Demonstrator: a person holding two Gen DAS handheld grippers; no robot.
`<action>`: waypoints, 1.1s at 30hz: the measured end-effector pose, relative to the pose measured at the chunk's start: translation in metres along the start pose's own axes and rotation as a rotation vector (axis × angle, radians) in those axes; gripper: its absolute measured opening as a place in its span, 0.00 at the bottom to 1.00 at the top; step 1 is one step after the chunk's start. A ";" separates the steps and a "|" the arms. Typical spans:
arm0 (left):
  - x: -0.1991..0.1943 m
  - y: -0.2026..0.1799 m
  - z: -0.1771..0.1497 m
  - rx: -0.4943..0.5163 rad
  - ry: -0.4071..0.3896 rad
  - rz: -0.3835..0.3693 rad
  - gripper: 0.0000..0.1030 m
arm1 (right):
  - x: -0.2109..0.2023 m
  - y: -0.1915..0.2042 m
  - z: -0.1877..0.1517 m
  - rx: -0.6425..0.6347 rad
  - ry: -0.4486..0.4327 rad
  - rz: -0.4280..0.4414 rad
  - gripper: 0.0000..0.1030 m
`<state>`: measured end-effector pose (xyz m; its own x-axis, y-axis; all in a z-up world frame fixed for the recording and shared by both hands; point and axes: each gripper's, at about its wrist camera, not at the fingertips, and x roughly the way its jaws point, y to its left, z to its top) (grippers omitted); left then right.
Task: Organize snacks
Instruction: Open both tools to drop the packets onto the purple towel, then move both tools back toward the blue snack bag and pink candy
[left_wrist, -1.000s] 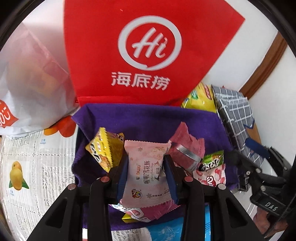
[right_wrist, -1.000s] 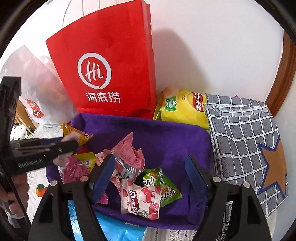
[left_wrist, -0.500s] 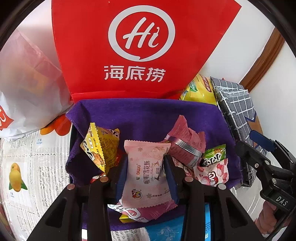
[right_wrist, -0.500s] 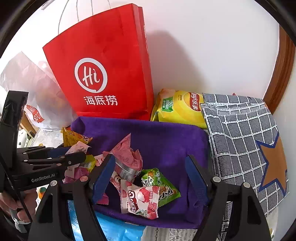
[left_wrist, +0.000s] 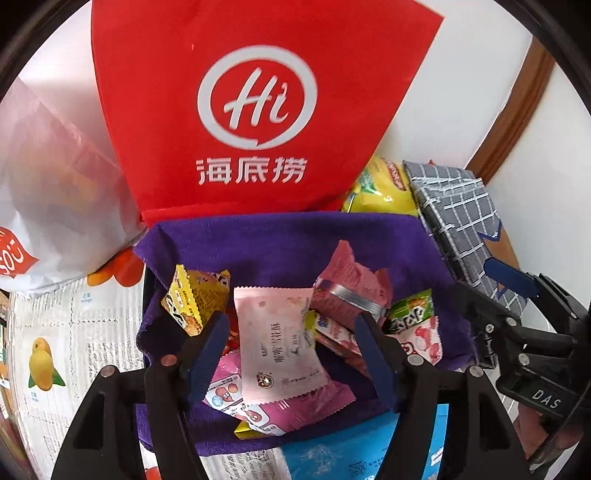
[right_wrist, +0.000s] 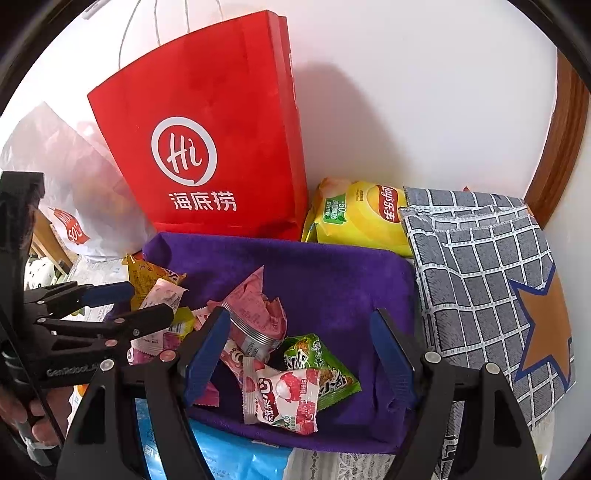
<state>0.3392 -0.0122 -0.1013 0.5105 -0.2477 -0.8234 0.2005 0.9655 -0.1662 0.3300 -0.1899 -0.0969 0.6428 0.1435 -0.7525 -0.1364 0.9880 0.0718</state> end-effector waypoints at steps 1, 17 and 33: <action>-0.002 -0.001 0.000 0.001 -0.005 0.000 0.67 | -0.002 0.001 0.000 -0.003 -0.005 -0.003 0.75; -0.071 -0.012 -0.005 0.020 -0.140 0.048 0.66 | -0.084 0.004 -0.030 0.012 -0.108 -0.015 0.75; -0.140 0.020 -0.095 -0.018 -0.153 0.067 0.66 | -0.120 0.047 -0.098 0.032 -0.055 0.042 0.75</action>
<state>0.1920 0.0492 -0.0413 0.6437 -0.1906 -0.7412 0.1470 0.9812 -0.1247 0.1727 -0.1657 -0.0676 0.6772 0.1872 -0.7116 -0.1408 0.9822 0.1244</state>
